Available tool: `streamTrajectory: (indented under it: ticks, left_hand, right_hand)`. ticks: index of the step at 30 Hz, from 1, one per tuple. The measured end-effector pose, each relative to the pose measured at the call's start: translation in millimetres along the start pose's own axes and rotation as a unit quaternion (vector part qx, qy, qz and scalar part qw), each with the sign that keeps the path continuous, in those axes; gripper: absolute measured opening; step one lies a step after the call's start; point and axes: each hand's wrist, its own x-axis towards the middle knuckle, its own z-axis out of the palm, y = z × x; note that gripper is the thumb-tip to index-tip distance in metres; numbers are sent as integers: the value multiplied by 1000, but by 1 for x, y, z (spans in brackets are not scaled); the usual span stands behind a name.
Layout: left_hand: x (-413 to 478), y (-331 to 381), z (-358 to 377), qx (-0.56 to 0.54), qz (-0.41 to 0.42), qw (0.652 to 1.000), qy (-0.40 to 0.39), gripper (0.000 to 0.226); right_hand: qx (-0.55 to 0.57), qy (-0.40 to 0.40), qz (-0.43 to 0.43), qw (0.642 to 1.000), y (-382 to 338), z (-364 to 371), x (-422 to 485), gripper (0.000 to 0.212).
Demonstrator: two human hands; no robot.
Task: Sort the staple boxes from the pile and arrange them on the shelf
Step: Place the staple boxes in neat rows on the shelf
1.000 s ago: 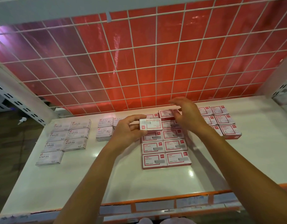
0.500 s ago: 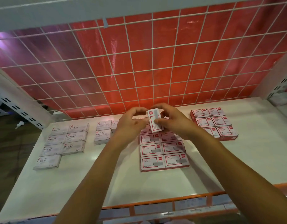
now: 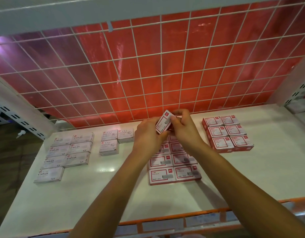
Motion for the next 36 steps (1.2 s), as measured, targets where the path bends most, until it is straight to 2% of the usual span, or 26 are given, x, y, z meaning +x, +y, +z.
streamTrajectory:
  ticks: [2, 5, 10, 14, 22, 27, 36]
  left_hand:
    - [3, -5, 0, 38, 9, 999, -2, 43]
    - [10, -15, -4, 101, 9, 995, -1, 38]
    - [21, -25, -6, 155, 23, 986, -53, 17]
    - [28, -30, -3, 198, 29, 977, -76, 13]
    - [36, -27, -1, 198, 11, 974, -111, 19]
    - [36, -27, -1, 188, 23, 976, -108, 17]
    - [35, -25, 1, 214, 37, 972, -89, 18]
  right_hand:
    - [-33, -15, -17, 999, -3, -4, -1, 12]
    - [-148, -19, -51, 988, -8, -14, -2, 20]
    - [-295, 30, -48, 954, -9, -28, 4, 28]
    - [-381, 3, -46, 923, -3, -34, 11, 35]
    - [-366, -37, -1, 930, -1, -37, 15, 39]
    - [-358, -34, 6, 933, -1, -38, 16, 35]
    - [-349, -28, 17, 937, 1, -38, 16, 46]
